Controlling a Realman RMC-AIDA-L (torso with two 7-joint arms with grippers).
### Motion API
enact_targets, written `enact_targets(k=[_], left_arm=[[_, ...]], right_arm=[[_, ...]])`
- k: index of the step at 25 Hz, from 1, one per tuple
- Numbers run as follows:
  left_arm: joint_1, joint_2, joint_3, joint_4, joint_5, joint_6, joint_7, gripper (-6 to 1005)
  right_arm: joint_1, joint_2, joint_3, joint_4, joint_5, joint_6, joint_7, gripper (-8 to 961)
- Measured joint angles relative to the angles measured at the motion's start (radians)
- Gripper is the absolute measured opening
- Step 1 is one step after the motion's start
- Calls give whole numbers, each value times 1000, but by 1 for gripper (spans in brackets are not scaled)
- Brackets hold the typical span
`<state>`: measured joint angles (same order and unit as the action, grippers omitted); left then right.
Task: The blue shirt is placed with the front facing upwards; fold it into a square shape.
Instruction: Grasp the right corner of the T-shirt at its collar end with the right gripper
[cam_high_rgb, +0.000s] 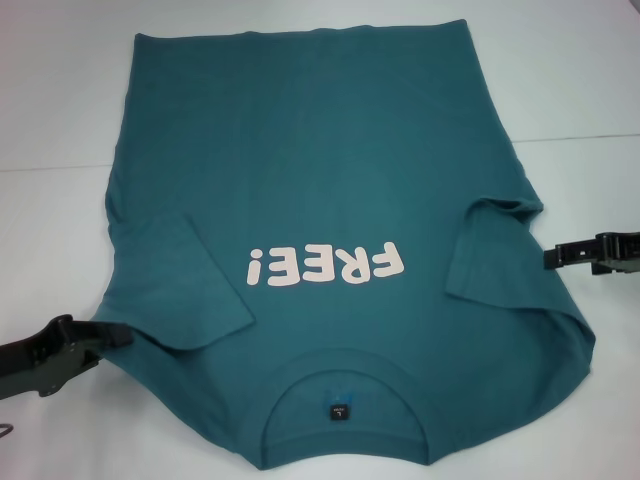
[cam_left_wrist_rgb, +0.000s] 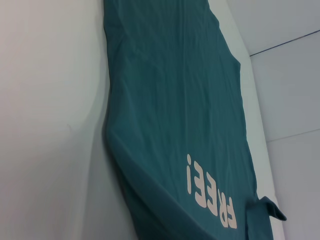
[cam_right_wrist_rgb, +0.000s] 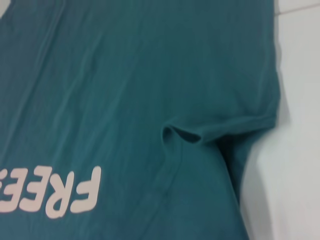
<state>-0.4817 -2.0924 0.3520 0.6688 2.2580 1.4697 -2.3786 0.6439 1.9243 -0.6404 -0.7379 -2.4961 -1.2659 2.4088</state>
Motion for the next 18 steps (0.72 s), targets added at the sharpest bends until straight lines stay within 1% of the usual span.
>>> enact_targets(k=[4,7,9,13,18], left_arm=[[-1,0,-2,0,0,0,0,54],[-3,0,-2,-2,0,0,0,54],[-4,0,-2,-2,0,0,0,55],[-5,0,-3,-3,0,0,0,55],[-5,0,-4,-3,0,0,0,55]], right_arm=[[3,10,-5,9,9,30,-22,827],[8,24,-6,14,8,58,-37,826],[12,30,-7,26,6,81,-44,826],[20,32,-18,67,5,130,-59,825],[23,35,-35,76,4,149,-60,824]])
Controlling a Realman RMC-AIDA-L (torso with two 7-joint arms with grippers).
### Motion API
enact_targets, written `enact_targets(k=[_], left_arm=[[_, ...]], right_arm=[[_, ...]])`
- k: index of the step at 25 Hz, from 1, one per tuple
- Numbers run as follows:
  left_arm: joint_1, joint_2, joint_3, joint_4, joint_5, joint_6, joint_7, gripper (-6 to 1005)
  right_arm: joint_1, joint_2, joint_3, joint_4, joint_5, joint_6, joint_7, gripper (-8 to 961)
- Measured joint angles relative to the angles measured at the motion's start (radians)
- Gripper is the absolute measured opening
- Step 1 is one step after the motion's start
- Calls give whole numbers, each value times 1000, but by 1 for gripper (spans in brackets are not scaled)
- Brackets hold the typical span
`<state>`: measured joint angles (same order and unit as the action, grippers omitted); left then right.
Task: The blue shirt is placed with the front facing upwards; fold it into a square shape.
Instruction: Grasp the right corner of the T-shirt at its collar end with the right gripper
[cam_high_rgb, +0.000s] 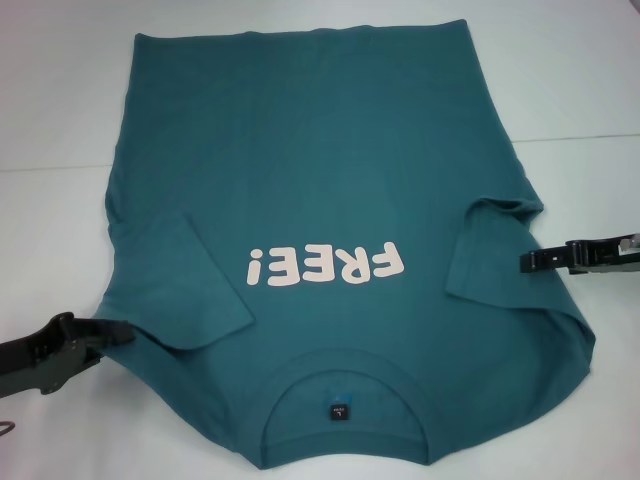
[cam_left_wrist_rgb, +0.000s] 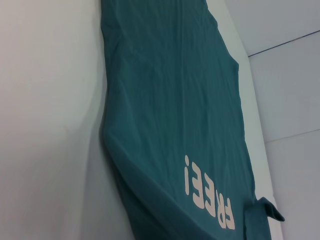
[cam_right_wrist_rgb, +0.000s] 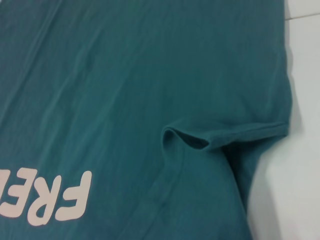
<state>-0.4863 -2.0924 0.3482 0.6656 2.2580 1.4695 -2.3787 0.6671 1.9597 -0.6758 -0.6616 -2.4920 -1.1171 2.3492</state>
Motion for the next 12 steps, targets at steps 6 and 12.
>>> enact_targets(k=[6,12], left_arm=[[2,0,-1,-9,0,0,5,54],[4,0,-2,-9,0,0,7,54]], right_arm=[[7,10,-10,2,-1,9,-1,823],[18,12,-26,28,-2,21,-1,822]])
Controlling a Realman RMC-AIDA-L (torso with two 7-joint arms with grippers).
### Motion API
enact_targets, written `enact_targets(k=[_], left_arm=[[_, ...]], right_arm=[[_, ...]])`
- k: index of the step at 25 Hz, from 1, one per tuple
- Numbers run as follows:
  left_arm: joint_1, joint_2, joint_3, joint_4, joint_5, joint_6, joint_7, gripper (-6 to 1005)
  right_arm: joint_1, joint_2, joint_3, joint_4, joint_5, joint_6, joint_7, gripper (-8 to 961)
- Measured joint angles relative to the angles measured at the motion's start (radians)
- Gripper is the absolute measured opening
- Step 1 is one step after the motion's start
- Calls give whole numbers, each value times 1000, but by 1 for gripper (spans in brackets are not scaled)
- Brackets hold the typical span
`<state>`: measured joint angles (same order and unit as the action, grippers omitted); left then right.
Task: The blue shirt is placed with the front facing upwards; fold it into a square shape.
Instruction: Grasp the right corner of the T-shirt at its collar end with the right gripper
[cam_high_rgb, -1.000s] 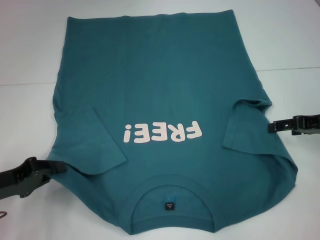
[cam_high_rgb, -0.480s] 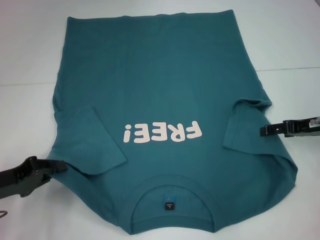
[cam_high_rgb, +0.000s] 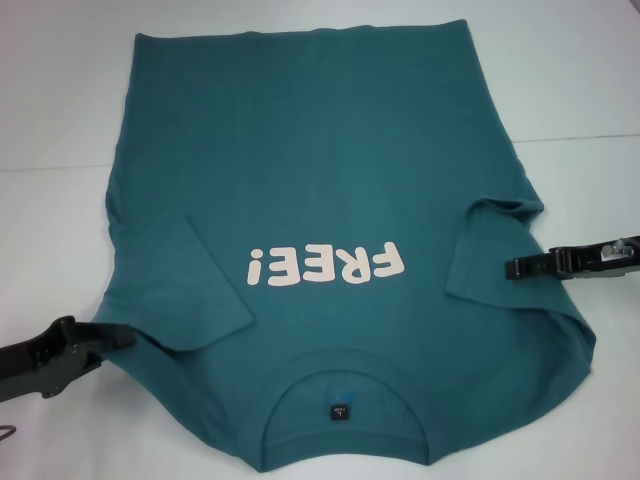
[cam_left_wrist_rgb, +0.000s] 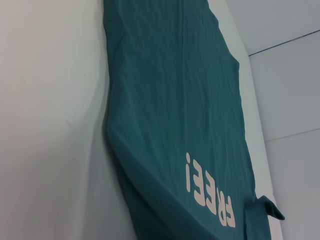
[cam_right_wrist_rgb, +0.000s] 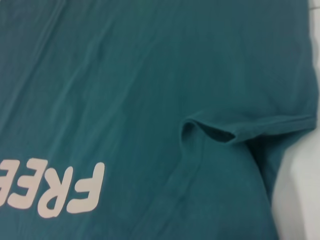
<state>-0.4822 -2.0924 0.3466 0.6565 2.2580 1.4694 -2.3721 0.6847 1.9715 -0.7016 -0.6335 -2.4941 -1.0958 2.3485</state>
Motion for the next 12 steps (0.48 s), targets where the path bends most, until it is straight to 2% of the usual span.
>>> enact_targets(k=[12], left_arm=[[0,0,0,0,0,-2,1,55]], right_arm=[[3,-5,-47,8,2,-31,9,819]])
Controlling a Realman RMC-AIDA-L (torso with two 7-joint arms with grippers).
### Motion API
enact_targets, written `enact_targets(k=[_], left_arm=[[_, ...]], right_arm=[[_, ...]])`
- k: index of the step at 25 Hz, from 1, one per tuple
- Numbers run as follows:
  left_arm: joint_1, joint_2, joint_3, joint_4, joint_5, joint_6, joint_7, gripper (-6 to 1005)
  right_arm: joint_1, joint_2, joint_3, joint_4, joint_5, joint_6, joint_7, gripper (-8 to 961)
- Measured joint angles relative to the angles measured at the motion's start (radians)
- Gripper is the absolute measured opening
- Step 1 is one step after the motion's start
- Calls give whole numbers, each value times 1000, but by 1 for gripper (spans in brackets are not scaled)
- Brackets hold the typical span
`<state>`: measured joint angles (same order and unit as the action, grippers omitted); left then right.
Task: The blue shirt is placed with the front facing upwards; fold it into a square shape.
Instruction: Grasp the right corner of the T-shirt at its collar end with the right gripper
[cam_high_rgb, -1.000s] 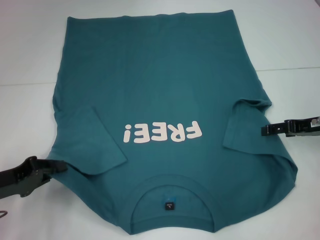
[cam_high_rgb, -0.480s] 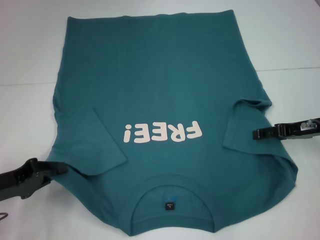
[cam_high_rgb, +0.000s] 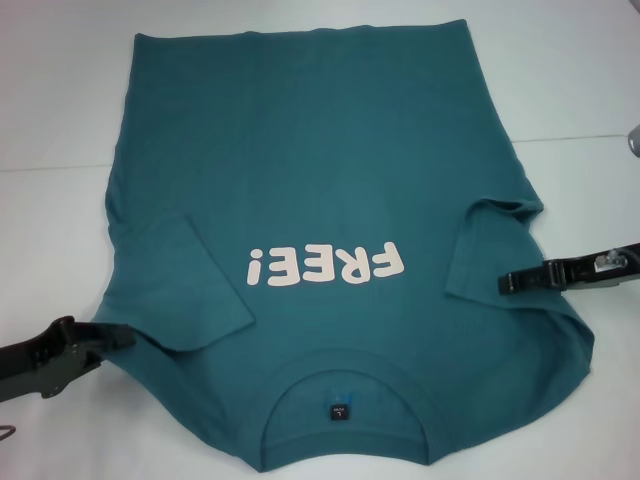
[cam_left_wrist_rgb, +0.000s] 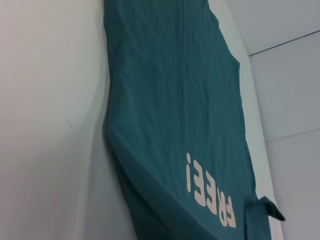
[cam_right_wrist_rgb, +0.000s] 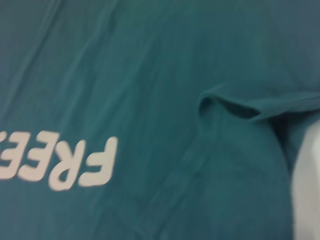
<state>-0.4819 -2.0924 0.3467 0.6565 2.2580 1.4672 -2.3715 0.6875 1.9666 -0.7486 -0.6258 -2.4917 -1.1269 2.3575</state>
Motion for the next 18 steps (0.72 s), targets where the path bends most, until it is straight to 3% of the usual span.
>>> enact_targets(k=[18], left_arm=[[3,0,0,-2,0,-2,0,57]], right_arm=[[0,-14,7,-20,50,-206,-19,815]])
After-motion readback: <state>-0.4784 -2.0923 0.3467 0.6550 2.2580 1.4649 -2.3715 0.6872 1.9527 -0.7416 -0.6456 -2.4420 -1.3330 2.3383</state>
